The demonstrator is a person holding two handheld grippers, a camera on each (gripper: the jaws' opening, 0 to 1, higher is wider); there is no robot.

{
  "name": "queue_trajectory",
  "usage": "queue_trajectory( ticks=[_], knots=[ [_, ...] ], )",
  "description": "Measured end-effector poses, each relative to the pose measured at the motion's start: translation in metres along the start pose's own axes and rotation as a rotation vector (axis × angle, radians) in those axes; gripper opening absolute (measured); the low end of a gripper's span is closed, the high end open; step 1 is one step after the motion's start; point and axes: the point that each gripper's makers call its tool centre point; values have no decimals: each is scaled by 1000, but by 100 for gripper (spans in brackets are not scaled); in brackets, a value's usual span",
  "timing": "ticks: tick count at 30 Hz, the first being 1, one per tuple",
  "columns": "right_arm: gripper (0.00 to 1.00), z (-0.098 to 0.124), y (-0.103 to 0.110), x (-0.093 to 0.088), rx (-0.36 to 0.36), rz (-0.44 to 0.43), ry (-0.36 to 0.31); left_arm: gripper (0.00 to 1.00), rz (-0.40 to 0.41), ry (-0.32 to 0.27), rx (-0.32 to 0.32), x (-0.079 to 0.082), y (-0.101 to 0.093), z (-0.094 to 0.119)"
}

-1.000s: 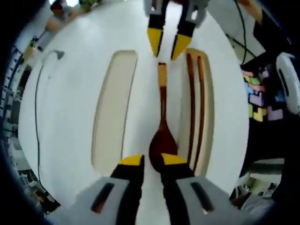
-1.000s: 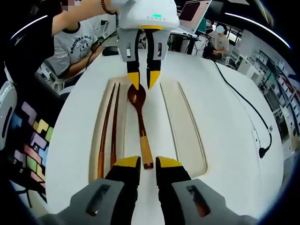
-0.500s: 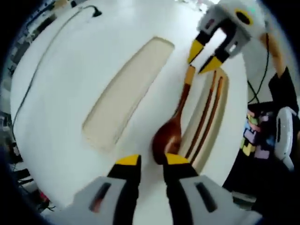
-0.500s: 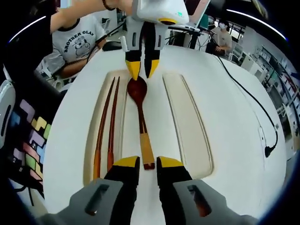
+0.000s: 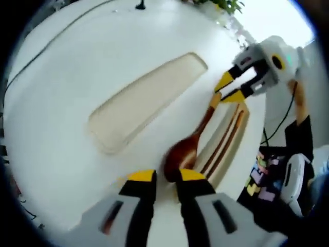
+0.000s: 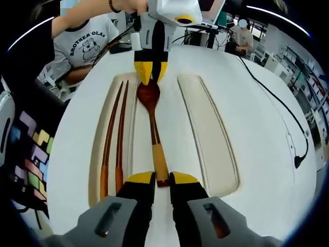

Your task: Arrange the utensils inside the cutlery case until each visible utensil rests in its matching compartment.

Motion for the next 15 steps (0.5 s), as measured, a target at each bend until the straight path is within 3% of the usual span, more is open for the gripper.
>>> queue_trajectory(
  ticks=[6, 15],
  knots=[
    [10, -1, 0, -1, -4, -5, -6, 16, 53, -32, -25, 3, 0, -2],
    [10, 0, 1, -2, -10, 24, -23, 11, 168, -115, -76, 19, 12, -1]
  ],
)
Point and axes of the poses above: the point that each gripper's makers call its tool centre point, and the gripper's own axes: z roughly backward along the fingers, y roughly to its left, x roughly out of its top, and after that the axes turned 6 degrees about -y, right-handed
